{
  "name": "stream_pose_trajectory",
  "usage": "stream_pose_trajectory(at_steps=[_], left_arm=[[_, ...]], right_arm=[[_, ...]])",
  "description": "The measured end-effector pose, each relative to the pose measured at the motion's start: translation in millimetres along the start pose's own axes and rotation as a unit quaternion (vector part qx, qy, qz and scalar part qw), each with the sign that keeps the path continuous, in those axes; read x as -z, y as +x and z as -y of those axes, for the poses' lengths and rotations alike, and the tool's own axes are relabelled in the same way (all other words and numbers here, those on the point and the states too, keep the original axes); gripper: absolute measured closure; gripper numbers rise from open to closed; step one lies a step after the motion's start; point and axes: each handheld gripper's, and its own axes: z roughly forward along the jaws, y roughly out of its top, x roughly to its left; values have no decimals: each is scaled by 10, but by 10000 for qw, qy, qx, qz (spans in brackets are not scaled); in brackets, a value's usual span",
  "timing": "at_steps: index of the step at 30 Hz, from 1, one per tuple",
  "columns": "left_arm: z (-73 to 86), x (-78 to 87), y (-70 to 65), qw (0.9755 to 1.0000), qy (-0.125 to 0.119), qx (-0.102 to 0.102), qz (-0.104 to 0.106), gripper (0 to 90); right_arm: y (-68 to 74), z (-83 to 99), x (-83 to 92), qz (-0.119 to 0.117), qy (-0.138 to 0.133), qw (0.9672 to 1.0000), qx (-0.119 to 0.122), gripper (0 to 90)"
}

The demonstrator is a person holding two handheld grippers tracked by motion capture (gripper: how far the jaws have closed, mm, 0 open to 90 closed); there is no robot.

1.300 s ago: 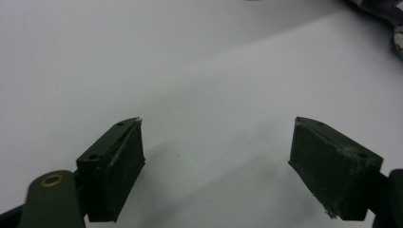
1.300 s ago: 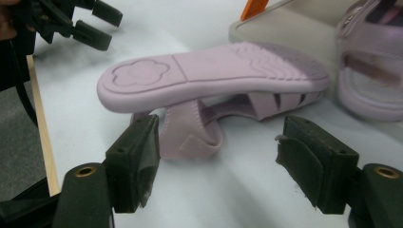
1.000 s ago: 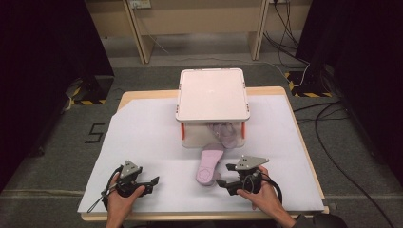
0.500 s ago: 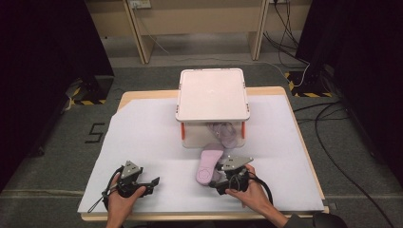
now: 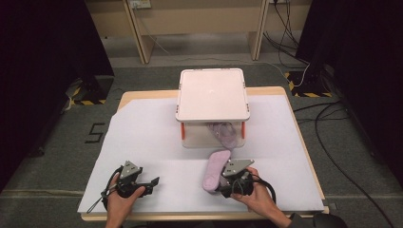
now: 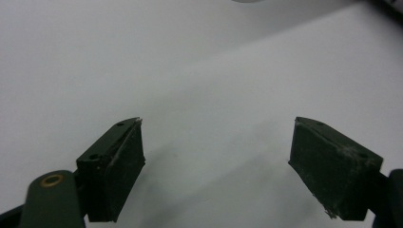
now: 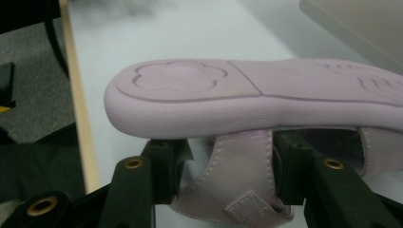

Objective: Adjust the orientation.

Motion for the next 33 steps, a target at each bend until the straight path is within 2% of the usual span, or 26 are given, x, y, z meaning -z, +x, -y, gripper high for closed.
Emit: stream_pose_trajectory(at_steps=[2, 4, 5, 6, 8, 11, 15, 16, 18, 19, 20, 23, 29, 30, 31, 32, 33], left_arm=[[-1, 3, 0, 10000, -3, 0, 6, 181], [-1, -2, -3, 10000, 4, 1, 14, 181], [-1, -2, -3, 10000, 4, 1, 14, 181], [0, -6, -1, 10000, 10, -1, 11, 181], [4, -18, -6, 10000, 48, -8, -4, 181], [0, -25, -10, 10000, 58, -8, -11, 181], [2, -23, -10, 10000, 68, -23, -12, 181], [3, -19, -4, 10000, 45, -4, -19, 180], [5, -17, -1, 10000, 42, 8, -19, 181], [7, -17, 3, 10000, 46, 12, -17, 181], [8, -23, 4, 10000, 50, 15, -18, 181], [6, -25, -6, 10000, 62, -14, -2, 181], [8, -28, -4, 10000, 70, -13, -10, 181], [6, -28, -2, 10000, 74, -18, -17, 181], [6, -28, -2, 10000, 74, -18, -17, 181], [7, -33, -8, 10000, 75, -10, -5, 180], [7, -33, -8, 10000, 75, -10, -5, 180]], right_arm=[[5, 30, 61, 16, 23, 10000, -16, 535], [-7, 127, 263, 222, 110, 9997, -6, 535], [-7, 127, 263, 222, 110, 9997, -6, 535], [-31, 198, 402, 340, 125, 9993, -10, 535], [-59, 267, 519, 422, 181, 9989, -29, 535], [-91, 366, 597, 538, 237, 9982, -101, 531], [-112, 397, 589, 451, 222, 9985, -229, 515], [-102, 382, 588, 462, 232, 9984, -224, 458], [-89, 366, 598, 535, 248, 9981, -179, 443], [-78, 352, 612, 583, 280, 9978, -157, 400], [-56, 326, 630, 579, 257, 9979, -99, 393], [-49, 315, 616, 618, 183, 9978, -122, 392], [-16, 289, 593, 626, 219, 9978, -64, 360], [17, 266, 606, 539, 94, 9985, -50, 335], [17, 266, 606, 539, 94, 9985, -50, 335], [70, 203, 630, 538, -85, 9985, 32, 346], [70, 203, 630, 538, -85, 9985, 32, 346]])
